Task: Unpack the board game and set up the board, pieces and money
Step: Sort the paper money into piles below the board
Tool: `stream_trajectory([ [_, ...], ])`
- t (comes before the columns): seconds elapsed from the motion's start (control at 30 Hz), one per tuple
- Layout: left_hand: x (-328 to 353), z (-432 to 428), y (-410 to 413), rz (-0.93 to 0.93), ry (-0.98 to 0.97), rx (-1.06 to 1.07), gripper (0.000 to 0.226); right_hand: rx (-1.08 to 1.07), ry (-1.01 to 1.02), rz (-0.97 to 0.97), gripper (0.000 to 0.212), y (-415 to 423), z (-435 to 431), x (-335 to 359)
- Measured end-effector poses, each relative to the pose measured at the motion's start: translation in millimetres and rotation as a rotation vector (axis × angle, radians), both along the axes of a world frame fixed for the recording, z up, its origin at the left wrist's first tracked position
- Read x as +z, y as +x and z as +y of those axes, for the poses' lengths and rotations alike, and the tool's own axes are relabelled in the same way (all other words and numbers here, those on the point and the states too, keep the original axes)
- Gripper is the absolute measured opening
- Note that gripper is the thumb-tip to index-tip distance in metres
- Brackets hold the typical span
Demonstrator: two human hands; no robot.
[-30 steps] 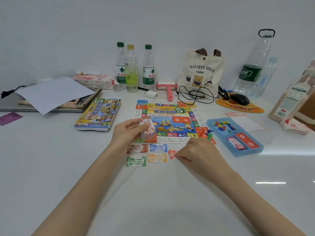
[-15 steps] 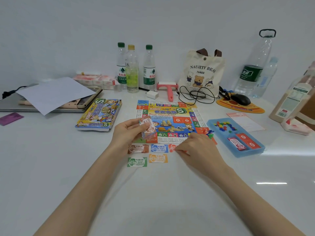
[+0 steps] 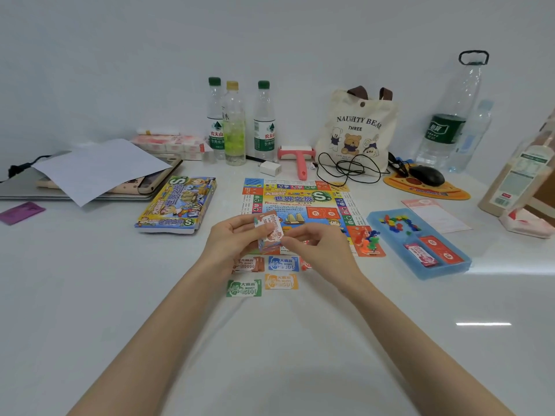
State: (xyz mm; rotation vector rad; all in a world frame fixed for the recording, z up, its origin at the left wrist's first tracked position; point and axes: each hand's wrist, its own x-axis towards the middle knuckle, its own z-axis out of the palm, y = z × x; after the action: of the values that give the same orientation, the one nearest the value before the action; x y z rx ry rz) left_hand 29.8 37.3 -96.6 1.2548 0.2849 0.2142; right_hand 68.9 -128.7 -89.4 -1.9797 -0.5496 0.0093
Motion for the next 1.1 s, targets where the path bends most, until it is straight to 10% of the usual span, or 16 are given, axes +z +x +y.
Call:
stream_trajectory([
  [0.6, 2, -3, 1, 0.05, 0.058, 0.029, 0.035, -0.09, 0.145, 0.132, 0.008, 4, -5, 8],
  [0.87, 11, 3, -4, -0.121, 0.348, 0.207, 0.027, -0.106, -0.59, -0.278, 0.017, 11, -15, 36],
  [1.1, 12, -4, -5, -0.177, 0.531, 0.196, 0.024, -0.002, -0.722, -0.33, 0.019, 14, -7, 43],
])
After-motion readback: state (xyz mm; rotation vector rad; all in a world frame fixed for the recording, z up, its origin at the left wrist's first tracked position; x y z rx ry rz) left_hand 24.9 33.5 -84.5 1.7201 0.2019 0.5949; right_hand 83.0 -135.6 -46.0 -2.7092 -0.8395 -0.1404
